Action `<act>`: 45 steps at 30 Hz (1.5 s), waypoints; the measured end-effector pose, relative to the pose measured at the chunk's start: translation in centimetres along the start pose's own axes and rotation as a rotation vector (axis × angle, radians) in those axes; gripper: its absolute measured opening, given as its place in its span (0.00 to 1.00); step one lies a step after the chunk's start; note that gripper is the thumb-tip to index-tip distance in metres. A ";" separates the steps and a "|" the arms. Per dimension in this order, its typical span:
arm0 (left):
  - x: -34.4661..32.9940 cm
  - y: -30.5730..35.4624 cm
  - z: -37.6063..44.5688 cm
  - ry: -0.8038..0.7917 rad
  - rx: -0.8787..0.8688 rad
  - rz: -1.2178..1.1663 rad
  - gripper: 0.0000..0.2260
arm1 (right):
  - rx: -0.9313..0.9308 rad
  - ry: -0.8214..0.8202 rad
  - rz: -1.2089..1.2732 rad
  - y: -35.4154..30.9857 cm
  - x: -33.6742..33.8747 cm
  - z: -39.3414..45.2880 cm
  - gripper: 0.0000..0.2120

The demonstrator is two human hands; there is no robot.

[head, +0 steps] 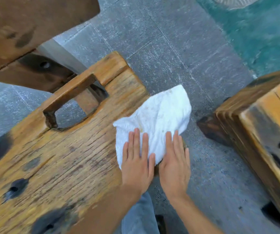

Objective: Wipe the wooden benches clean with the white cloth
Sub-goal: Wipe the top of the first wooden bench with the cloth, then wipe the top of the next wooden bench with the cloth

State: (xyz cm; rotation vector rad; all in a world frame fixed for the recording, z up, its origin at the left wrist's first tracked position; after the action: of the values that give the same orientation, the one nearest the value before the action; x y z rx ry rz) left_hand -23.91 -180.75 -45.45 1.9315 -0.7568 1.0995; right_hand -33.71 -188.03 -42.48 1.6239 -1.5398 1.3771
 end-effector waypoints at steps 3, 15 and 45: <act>-1.3 1.1 -2.2 -0.048 -0.049 0.055 0.29 | 0.037 -0.001 -0.087 2.3 -0.1 -2.2 0.32; -2.6 0.2 -7.4 -0.180 -0.335 0.207 0.35 | -0.434 -0.351 0.212 2.8 -5.5 -12.1 0.27; 6.2 21.0 12.1 -0.749 -0.422 0.059 0.09 | 0.243 -0.503 -0.111 17.9 15.2 1.6 0.06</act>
State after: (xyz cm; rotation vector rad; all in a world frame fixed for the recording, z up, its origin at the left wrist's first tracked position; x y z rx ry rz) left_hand -32.44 -202.70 -37.05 1.9313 -1.3254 0.1718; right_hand -52.37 -199.88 -34.32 2.3038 -1.5557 1.1874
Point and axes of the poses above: each hand's wrist, its own z-axis towards the middle knuckle, its own x-axis out of the back of the hand, y = z × x, the point moved 5 cm from there along z, towards the middle knuckle, and after that the axes turned 1 degree about -z, right-handed, at the moved point
